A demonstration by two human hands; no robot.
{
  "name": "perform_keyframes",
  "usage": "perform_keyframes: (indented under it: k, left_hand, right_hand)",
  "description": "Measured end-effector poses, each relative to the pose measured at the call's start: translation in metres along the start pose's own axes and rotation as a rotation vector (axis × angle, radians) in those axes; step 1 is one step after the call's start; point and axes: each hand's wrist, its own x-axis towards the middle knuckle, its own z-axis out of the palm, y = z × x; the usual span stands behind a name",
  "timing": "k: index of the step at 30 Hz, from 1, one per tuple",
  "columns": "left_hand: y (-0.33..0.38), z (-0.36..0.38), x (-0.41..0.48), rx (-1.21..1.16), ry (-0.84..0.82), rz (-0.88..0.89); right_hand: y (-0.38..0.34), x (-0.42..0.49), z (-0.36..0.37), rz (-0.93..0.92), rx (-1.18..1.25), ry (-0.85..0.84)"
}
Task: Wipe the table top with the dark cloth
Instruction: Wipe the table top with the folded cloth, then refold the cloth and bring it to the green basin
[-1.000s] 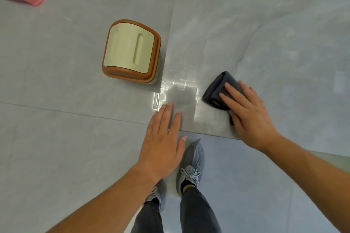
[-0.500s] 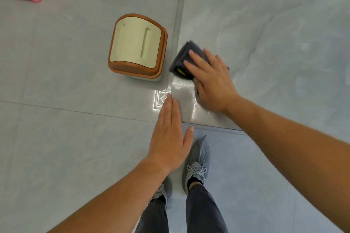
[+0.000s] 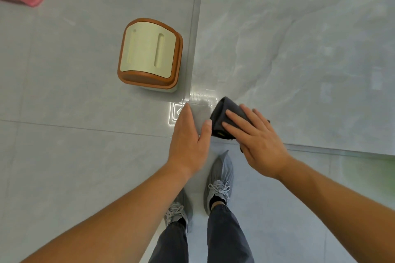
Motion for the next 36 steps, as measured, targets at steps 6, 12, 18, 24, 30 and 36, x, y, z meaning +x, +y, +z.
perform_keyframes:
  k: [6, 12, 18, 24, 30, 36]
  left_hand:
    - [-0.002, -0.008, 0.004, -0.054, -0.066, -0.012]
    - [0.004, -0.019, 0.003, -0.012, -0.007, 0.037]
    - [0.023, -0.021, 0.003, 0.189, 0.064, 0.186]
    - [0.045, -0.008, 0.002, 0.11, -0.157, 0.053]
    - [0.067, 0.013, -0.003, 0.047, -0.269, 0.046]
    - [0.077, 0.023, -0.01, -0.055, -0.271, -0.074]
  right_hand:
    - [0.002, -0.01, 0.001, 0.479, 0.117, 0.278]
    - [-0.074, 0.026, 0.03, 0.296, 0.125, 0.243]
    - [-0.065, 0.01, 0.026, 0.517, 0.038, 0.222]
    - [-0.063, -0.003, -0.001, 0.774, 0.392, 0.299]
    - [-0.035, 0.002, -0.036, 1.128, 0.877, 0.516]
    - [-0.017, 0.005, -0.04, 1.186, 0.964, 0.323]
